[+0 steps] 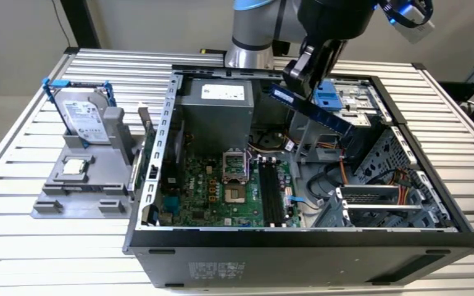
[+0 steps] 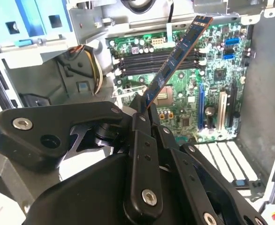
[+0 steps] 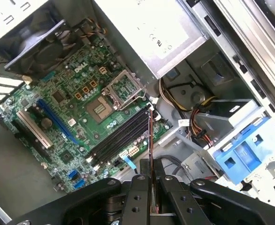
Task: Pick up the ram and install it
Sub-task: 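Insert the ram into the slot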
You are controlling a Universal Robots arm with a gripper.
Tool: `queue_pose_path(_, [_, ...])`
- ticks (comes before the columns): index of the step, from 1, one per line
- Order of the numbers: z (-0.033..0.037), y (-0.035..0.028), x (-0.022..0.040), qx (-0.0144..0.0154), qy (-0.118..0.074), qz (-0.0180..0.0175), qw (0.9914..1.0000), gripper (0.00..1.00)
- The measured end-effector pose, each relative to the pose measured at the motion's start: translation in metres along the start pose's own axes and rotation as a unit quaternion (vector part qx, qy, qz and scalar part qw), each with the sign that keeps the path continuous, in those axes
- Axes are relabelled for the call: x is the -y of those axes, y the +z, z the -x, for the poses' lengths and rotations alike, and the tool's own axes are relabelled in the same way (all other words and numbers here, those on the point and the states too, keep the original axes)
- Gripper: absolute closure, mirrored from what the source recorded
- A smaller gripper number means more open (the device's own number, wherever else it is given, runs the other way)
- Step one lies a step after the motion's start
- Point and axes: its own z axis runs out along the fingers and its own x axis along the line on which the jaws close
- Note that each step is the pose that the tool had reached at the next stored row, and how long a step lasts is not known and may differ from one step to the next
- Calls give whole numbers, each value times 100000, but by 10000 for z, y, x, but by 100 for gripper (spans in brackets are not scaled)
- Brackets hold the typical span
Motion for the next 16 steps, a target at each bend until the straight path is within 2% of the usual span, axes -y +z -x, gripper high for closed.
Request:
queue_pose_path(4, [0,0,0,74,2355,-136,99972,100])
queue_pose_path(8, [0,1,0,170,5518,-321,99847,100])
queue_pose_path(12, [0,2,0,263,8534,-494,99634,100])
queue_pose_path(16, [0,3,0,357,11516,-666,99332,100])
